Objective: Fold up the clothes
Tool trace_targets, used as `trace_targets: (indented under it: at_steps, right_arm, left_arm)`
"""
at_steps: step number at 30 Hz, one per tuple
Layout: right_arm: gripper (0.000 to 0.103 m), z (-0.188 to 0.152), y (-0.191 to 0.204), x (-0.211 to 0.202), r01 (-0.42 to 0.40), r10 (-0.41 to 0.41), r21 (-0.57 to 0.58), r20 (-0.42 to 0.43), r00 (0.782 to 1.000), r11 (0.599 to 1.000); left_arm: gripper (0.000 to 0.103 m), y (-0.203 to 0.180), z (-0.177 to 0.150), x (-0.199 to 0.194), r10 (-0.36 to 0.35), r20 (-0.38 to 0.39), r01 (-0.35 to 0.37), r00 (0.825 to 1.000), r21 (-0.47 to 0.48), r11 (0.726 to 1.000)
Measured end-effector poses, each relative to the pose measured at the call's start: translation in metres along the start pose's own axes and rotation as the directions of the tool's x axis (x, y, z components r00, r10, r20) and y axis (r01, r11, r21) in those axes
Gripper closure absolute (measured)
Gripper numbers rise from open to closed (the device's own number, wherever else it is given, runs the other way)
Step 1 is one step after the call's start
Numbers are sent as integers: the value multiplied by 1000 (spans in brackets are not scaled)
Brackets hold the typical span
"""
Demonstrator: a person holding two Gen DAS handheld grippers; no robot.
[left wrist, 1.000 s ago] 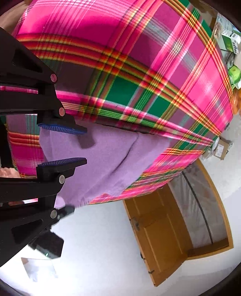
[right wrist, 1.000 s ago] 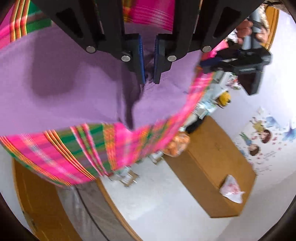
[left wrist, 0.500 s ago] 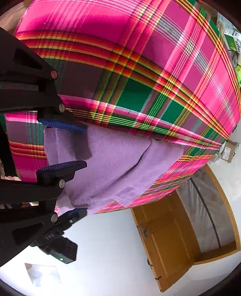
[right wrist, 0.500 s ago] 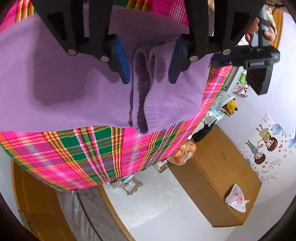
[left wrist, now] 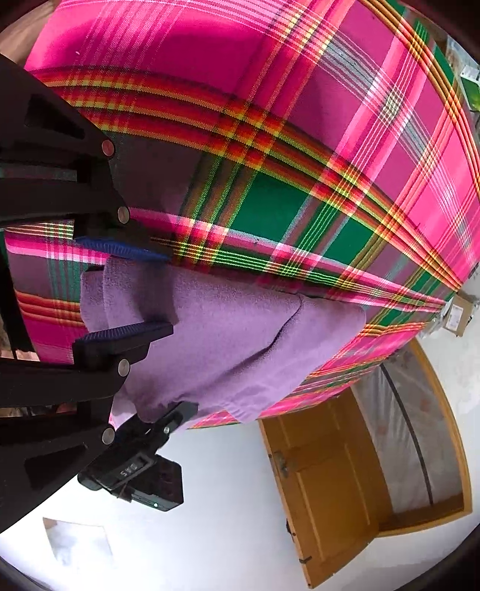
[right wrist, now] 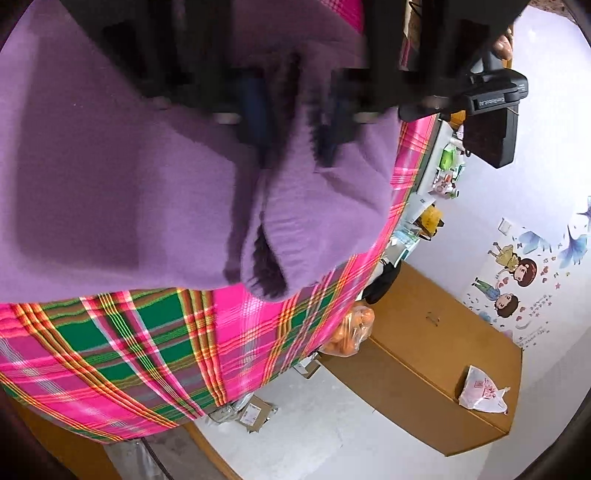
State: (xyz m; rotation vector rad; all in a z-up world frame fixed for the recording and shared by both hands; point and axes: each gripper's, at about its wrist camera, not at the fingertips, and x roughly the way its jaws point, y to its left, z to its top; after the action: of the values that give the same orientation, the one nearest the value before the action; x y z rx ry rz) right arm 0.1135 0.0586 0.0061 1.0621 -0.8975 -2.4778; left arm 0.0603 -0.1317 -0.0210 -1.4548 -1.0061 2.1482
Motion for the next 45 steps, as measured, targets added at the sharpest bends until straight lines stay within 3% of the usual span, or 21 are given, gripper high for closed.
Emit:
trace_targets:
  at_steps: [7, 11, 15, 19, 23, 25, 30, 34, 37, 39, 45]
  right_arm:
    - [84, 0, 15, -27, -48, 49, -16, 73, 996, 999]
    - [84, -7, 12, -47, -27, 27, -2, 112, 993, 1000]
    - [83, -20, -6, -49, 109, -110, 17, 125, 986, 994]
    - [81, -29, -26, -39, 156, -160, 58, 94, 983, 986]
    - [73, -29, -28, -38, 211, -213, 24, 85, 973, 977]
    - [67, -26, -22, -44, 265, -262, -9, 106, 959, 964]
    - [67, -8, 15, -52, 393, -354, -168, 220, 909, 904]
    - [67, 18, 40, -32, 363, -314, -272, 208, 926, 891]
    - [67, 37, 56, -4, 301, -273, -361, 129, 953, 882]
    - [67, 48, 63, 17, 253, -250, -402, 61, 966, 880]
    - [67, 71, 76, 71, 178, -236, -453, -76, 969, 874]
  left_arm:
    - [69, -1, -1, -4, -5, 6, 5, 1000, 5, 1000]
    - [69, -4, -4, -5, -7, -9, 7, 1000, 29, 1000]
    - [69, -8, -8, 0, -3, -37, 5, 999, 51, 999]
    - [69, -8, -10, 3, 11, -53, -8, 999, 60, 998]
    - [69, -6, -8, 2, 12, -55, -8, 998, 65, 998]
    - [69, -5, -7, 1, 12, -55, -8, 998, 70, 997]
    - [69, -7, -10, 7, -6, -59, 10, 998, 66, 998]
    - [71, -5, -16, 9, -28, -72, 34, 997, 78, 996]
    - [71, -3, -20, 8, -37, -67, 43, 997, 93, 995]
    - [80, -3, -22, 6, -39, -62, 46, 997, 107, 993]
    - [91, 5, -26, -7, -78, -44, 83, 996, 124, 989]
